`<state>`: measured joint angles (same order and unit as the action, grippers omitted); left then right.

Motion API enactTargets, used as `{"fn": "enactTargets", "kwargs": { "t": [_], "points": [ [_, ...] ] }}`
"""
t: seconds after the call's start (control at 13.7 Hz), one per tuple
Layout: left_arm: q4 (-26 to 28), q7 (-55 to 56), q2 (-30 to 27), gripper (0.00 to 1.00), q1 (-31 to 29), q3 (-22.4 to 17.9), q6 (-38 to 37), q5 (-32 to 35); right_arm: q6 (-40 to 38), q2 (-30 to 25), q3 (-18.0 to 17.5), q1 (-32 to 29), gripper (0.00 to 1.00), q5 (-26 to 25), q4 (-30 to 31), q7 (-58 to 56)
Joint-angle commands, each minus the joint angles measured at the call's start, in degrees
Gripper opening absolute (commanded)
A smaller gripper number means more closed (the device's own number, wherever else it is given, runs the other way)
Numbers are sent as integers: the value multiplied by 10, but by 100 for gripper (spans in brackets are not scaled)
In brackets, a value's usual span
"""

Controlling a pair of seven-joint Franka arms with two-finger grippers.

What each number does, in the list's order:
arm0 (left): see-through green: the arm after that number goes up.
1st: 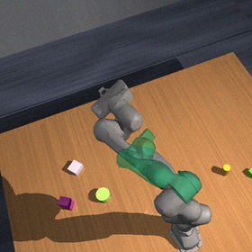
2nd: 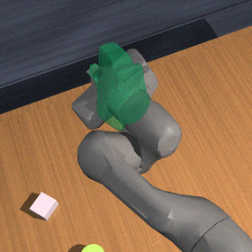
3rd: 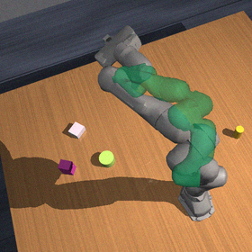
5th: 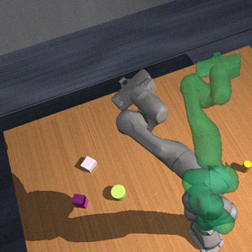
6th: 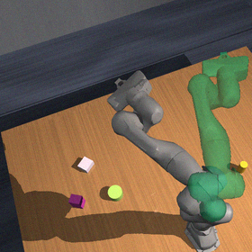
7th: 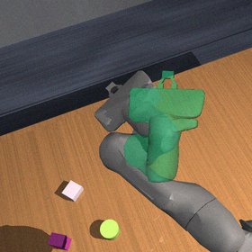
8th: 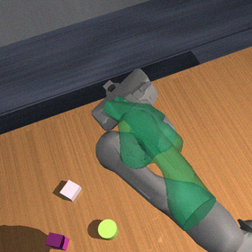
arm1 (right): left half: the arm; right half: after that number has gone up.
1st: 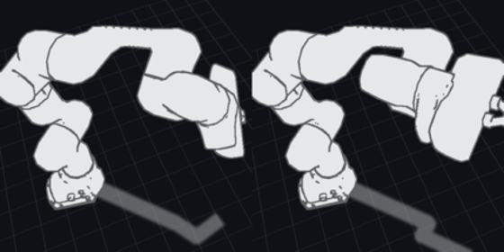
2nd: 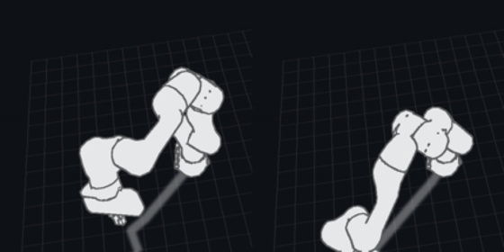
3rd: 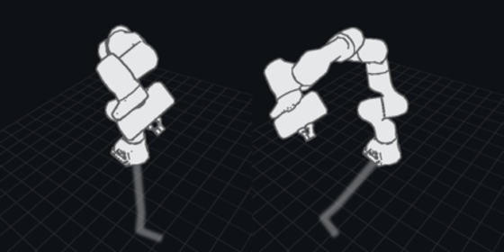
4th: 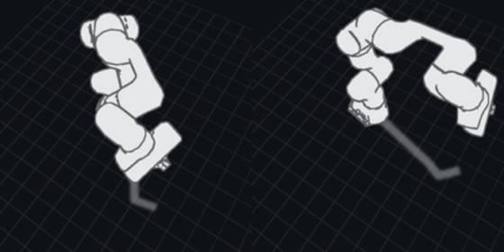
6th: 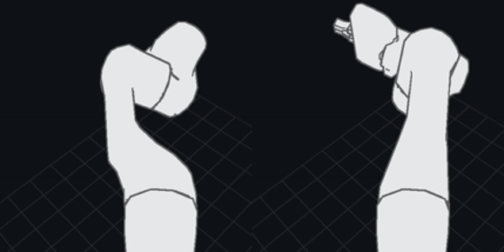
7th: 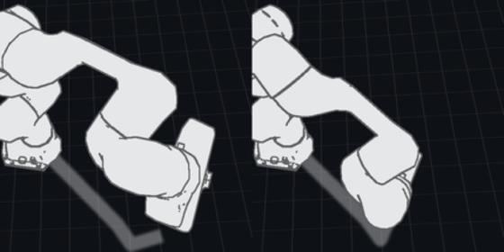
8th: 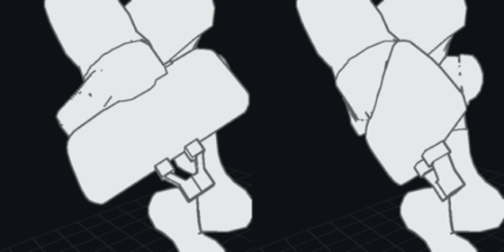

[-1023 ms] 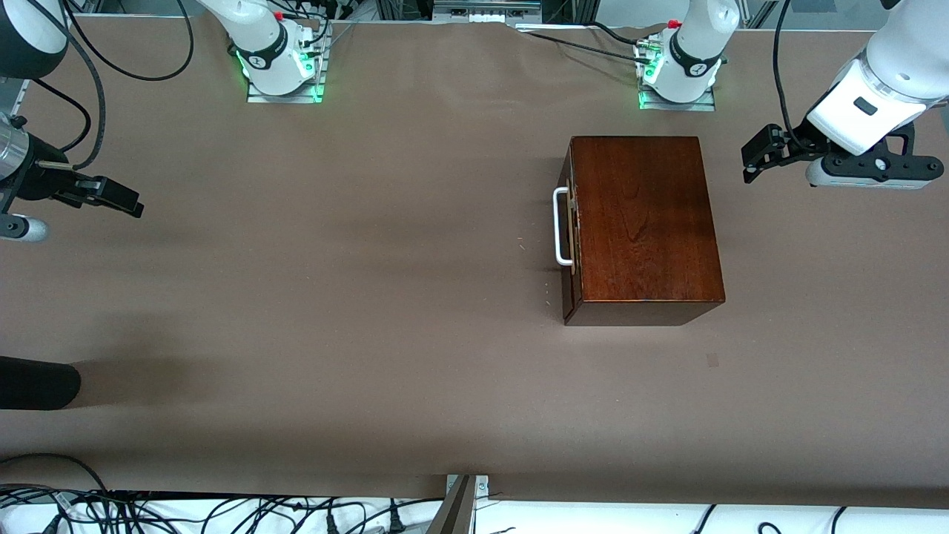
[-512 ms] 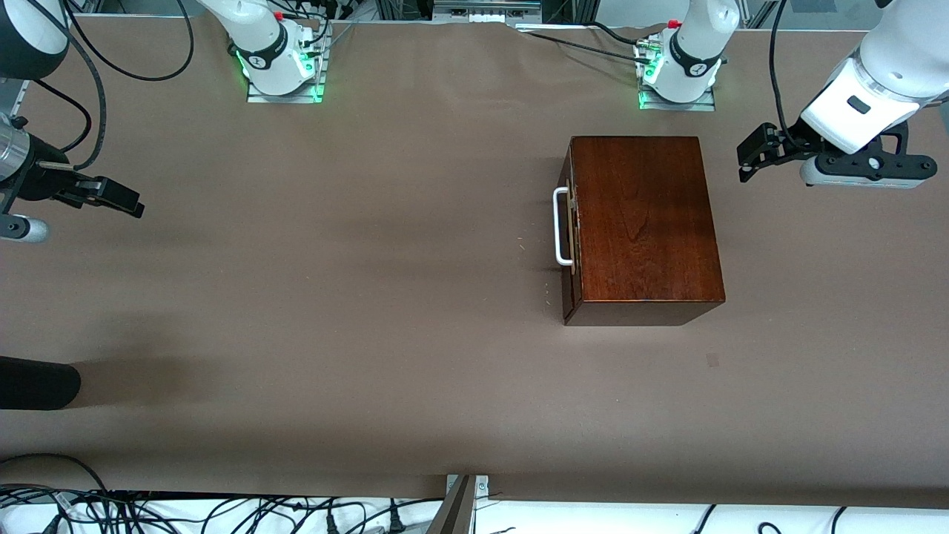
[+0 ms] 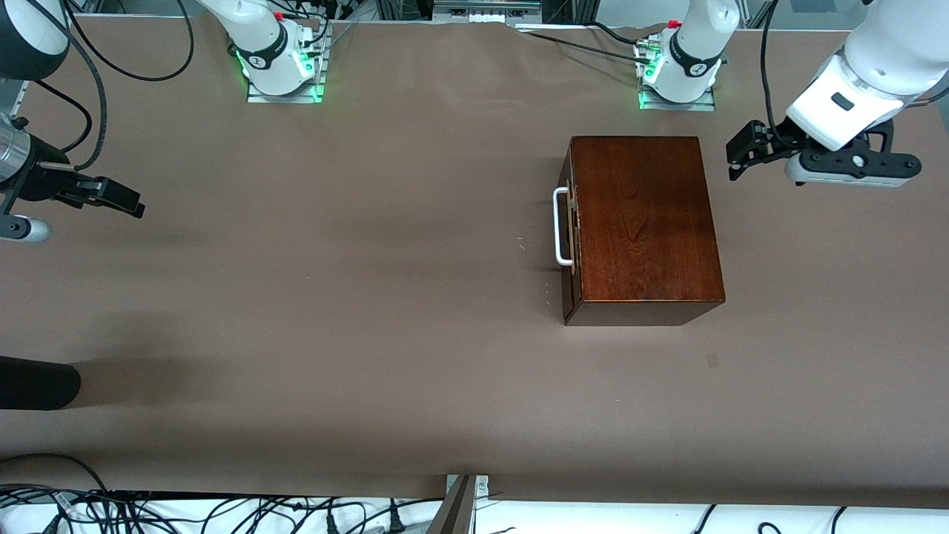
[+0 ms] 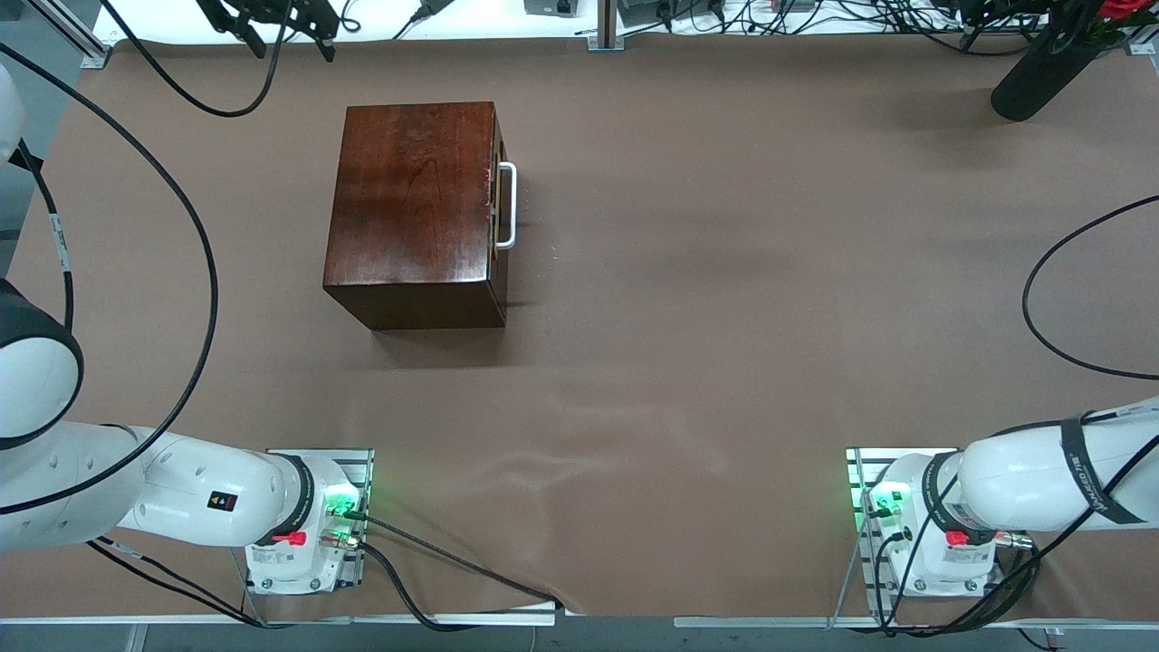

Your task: Open drawer, take yellow block, close drawer

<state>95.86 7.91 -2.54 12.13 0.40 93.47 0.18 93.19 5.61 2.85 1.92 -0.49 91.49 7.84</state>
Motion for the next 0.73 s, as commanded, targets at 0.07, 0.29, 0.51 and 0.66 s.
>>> {"fn": "enactTargets", "kwargs": {
  "t": [0.07, 0.29, 0.51, 0.66],
  "points": [
    [-87, 67, 71, 100, 5, 73, -11, 6, -6, 5, -2, -1, 100, 3, -5, 6],
    [-109, 140, 122, 100, 13, 129, -2, 11, -6, 5, -2, -1, 100, 3, -5, 6],
    [-102, 254, 161, 100, 92, 144, 39, 51, -6, 9, -2, -1, 100, 3, -5, 6],
    [-100, 300, 201, 100, 138, 145, 66, 76, -5, 10, -2, -1, 100, 3, -5, 6]
  ]
}}
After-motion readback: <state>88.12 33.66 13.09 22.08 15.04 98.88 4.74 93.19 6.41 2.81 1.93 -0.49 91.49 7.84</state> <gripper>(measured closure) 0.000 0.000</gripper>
